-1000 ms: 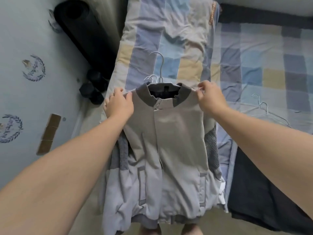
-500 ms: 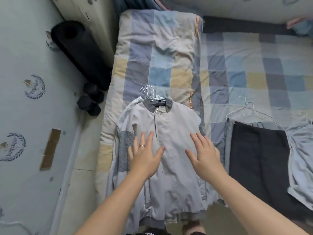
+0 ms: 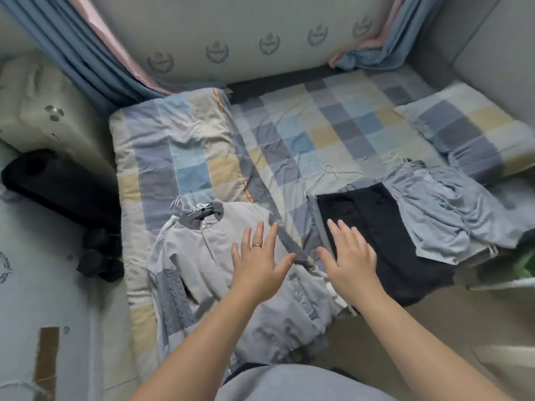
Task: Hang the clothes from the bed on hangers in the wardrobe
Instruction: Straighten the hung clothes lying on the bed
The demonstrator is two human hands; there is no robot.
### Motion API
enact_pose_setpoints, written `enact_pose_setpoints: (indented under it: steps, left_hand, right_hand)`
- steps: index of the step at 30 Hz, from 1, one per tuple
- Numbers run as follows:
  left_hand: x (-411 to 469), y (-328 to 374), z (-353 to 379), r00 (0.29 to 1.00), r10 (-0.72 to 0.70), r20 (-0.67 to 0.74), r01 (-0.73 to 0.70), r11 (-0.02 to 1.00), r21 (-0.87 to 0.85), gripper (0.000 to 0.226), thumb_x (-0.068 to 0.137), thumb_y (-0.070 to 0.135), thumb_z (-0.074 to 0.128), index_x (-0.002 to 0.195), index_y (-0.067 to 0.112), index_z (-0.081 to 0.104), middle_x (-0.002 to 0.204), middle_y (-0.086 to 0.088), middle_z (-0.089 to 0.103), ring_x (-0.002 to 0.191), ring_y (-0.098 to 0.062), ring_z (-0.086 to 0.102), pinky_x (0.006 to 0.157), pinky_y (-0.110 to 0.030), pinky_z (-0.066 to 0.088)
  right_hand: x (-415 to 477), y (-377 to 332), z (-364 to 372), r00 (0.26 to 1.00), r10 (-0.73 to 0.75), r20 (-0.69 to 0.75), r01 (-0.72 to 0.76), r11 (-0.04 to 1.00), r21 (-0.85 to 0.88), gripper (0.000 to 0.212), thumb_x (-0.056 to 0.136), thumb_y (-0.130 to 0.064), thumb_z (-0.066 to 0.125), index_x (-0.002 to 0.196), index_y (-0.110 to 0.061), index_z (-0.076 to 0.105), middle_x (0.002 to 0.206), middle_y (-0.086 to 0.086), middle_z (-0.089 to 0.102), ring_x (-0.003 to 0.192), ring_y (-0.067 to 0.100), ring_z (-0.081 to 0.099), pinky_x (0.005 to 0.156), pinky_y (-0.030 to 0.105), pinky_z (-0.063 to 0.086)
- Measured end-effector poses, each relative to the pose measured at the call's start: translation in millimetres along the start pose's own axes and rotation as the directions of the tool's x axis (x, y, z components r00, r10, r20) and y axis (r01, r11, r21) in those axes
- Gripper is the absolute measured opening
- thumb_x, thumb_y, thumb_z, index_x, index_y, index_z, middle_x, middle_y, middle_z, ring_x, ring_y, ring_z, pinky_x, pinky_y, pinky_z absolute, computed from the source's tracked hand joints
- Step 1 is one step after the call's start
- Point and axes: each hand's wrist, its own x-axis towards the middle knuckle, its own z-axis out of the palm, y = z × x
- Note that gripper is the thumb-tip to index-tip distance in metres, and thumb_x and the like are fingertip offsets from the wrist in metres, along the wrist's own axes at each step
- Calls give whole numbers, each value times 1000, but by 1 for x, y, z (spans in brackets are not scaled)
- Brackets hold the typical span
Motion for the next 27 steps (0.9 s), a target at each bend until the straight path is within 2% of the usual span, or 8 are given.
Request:
enact_pose_setpoints:
  steps: [6, 10, 13, 16, 21, 24, 27]
  left_hand:
    - [-14, 135, 52, 969, 236, 68, -242, 966, 94, 72, 96, 69, 30, 157, 45, -2, 167, 8, -10, 152, -19, -19, 122, -52, -5]
    - [-39, 237, 113, 915, 378, 145, -396, 909, 130, 73, 96, 69, 30, 157, 44, -2, 167, 8, -8, 153, -20, -16, 122, -50, -6]
    - [-65, 315, 162, 842, 491, 223, -524, 843, 119, 73, 97, 68, 32, 157, 43, -1, 167, 9, -6, 153, -19, -14, 122, -49, -5]
    - [-92, 390, 214, 737, 602, 306, -657, 744, 119, 72, 98, 65, 33, 158, 41, 1, 168, 8, -3, 153, -20, -12, 123, -50, -3]
    - [-143, 491, 290, 510, 737, 443, -845, 526, 98, 72, 97, 66, 34, 157, 44, 1, 168, 8, 0, 153, -19, -10, 123, -49, -1]
    - [-175, 537, 330, 351, 759, 549, -923, 379, 66, 73, 96, 68, 33, 157, 43, 1, 168, 8, 0, 154, -20, -9, 123, -50, -1]
    - [-208, 580, 370, 163, 743, 649, -978, 207, 8, 74, 96, 70, 28, 157, 41, -2, 168, 8, -3, 153, -22, -11, 123, -52, -1]
  right_hand:
    - [-73, 120, -57, 959, 241, -150, -228, 969, 99, 61, 100, -50, 34, 155, -36, 11, 163, -12, 7, 150, 15, -1, 119, 45, 6]
    - [-139, 218, -93, 883, 407, -232, -371, 910, 186, 60, 100, -49, 37, 155, -35, 15, 162, -10, 12, 150, 18, 5, 117, 45, 11]
    - [-193, 290, -116, 797, 538, -275, -475, 839, 264, 60, 99, -49, 39, 154, -35, 18, 162, -9, 15, 149, 19, 9, 117, 48, 15]
    - [-250, 354, -133, 702, 643, -305, -566, 764, 309, 61, 99, -50, 39, 154, -34, 17, 162, -7, 17, 149, 20, 12, 118, 47, 16]
    - [-342, 428, -146, 495, 799, -341, -683, 600, 416, 60, 100, -50, 36, 153, -34, 16, 161, -7, 18, 148, 21, 13, 117, 49, 16]
    - [-391, 457, -146, 355, 871, -339, -732, 485, 479, 58, 100, -50, 36, 153, -34, 16, 160, -9, 19, 148, 20, 13, 118, 49, 15]
    - [-432, 480, -141, 188, 936, -298, -762, 330, 557, 58, 100, -49, 34, 153, -35, 15, 161, -11, 15, 149, 18, 10, 119, 47, 10]
